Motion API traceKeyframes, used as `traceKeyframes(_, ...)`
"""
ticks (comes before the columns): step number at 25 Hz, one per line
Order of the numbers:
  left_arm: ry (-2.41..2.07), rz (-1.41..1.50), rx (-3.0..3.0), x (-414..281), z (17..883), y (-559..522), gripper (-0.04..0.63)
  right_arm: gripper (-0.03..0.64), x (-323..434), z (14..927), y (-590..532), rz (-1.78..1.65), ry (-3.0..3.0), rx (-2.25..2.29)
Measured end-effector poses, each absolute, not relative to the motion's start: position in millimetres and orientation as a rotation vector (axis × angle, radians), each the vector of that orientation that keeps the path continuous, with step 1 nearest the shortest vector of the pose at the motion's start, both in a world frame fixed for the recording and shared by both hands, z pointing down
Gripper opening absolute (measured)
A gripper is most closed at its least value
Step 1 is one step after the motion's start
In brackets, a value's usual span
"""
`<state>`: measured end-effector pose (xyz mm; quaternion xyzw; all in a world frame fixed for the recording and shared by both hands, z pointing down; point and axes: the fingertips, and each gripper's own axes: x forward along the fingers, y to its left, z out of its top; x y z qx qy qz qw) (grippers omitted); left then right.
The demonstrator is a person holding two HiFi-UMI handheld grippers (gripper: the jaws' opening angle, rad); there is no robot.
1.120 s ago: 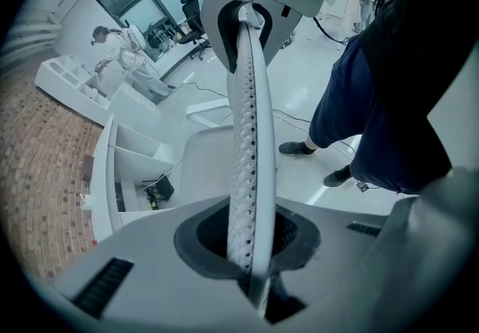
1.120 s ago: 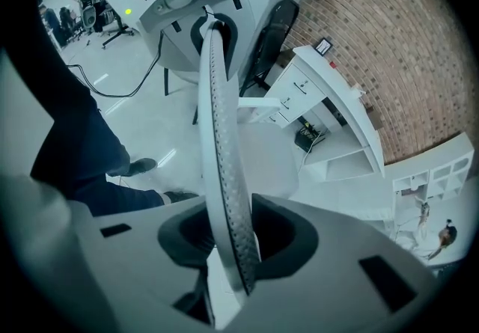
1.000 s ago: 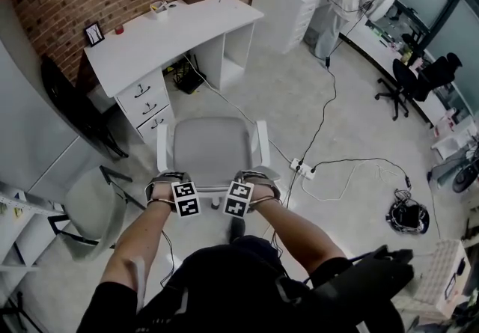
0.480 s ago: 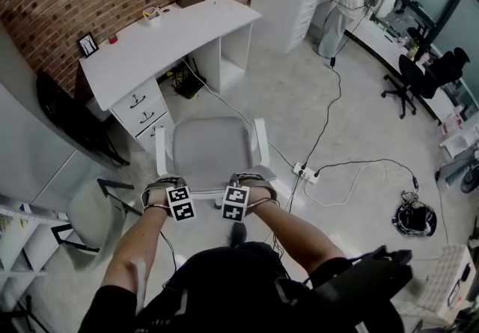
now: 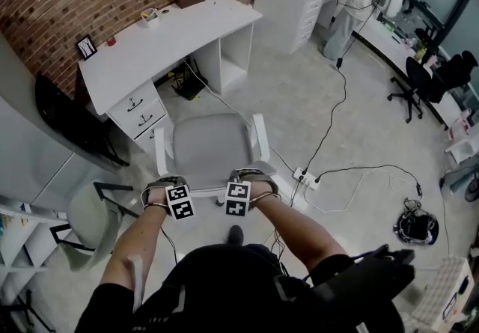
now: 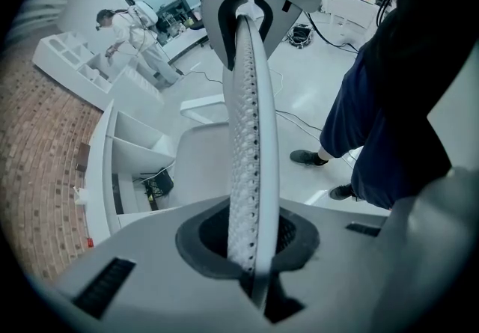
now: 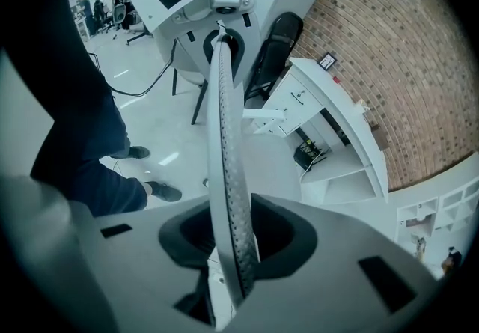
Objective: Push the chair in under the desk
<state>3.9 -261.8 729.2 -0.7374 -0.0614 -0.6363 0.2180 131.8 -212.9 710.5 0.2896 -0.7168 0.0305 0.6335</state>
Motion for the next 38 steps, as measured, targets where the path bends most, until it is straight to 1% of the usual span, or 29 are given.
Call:
traceKeyframes(16,-0.104,-1.822,-2.073,57,731,-279,0.032,0.109,190,712,-243,0.004,-1.68,0.612)
traceKeyframes(21,-0.098,-1.819,-2.133,80,731,-287,0.032,0.124,214,711,-258,0.007,-1.672,0.61)
traceKeyframes(25,-0.057,-1.776,-2.16,101,733,-296,0.023,0.119,235,715,-270,-0.027,-1.651,0.601)
traceKeyframes(38,-0.074,-1.785,-2.258,161,731,-329,0.024,0.12,296,715,-316,-0.032,-1.652,0.527)
